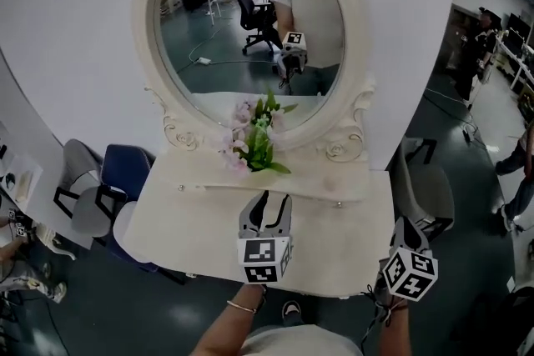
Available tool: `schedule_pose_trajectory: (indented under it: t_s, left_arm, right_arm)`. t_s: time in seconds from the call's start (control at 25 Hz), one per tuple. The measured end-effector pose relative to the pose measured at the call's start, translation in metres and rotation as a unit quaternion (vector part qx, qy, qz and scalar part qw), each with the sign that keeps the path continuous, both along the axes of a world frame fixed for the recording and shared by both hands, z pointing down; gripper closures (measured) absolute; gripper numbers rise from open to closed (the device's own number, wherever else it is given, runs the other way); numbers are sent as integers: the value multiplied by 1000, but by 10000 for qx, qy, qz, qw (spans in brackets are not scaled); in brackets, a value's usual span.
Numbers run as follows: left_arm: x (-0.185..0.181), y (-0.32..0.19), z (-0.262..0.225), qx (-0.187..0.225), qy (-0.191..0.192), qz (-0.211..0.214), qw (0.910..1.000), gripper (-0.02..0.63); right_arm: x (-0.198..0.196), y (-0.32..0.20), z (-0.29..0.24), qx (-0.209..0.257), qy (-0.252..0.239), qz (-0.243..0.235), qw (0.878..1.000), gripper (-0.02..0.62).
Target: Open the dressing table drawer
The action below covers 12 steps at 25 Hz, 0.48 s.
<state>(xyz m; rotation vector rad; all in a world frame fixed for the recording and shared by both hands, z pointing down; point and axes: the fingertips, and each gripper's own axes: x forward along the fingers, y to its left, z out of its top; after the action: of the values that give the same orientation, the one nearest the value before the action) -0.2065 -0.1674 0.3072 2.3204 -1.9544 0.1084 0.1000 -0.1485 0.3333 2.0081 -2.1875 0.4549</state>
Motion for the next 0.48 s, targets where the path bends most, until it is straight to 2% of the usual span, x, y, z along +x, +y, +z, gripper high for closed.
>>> schedule_pose_trajectory:
  t_s: [0.48]
  left_arm:
    - [2, -30, 18, -160, 103, 6, 9998, 419]
  right_arm:
    - [0, -29, 9, -183, 138, -23, 9997, 588]
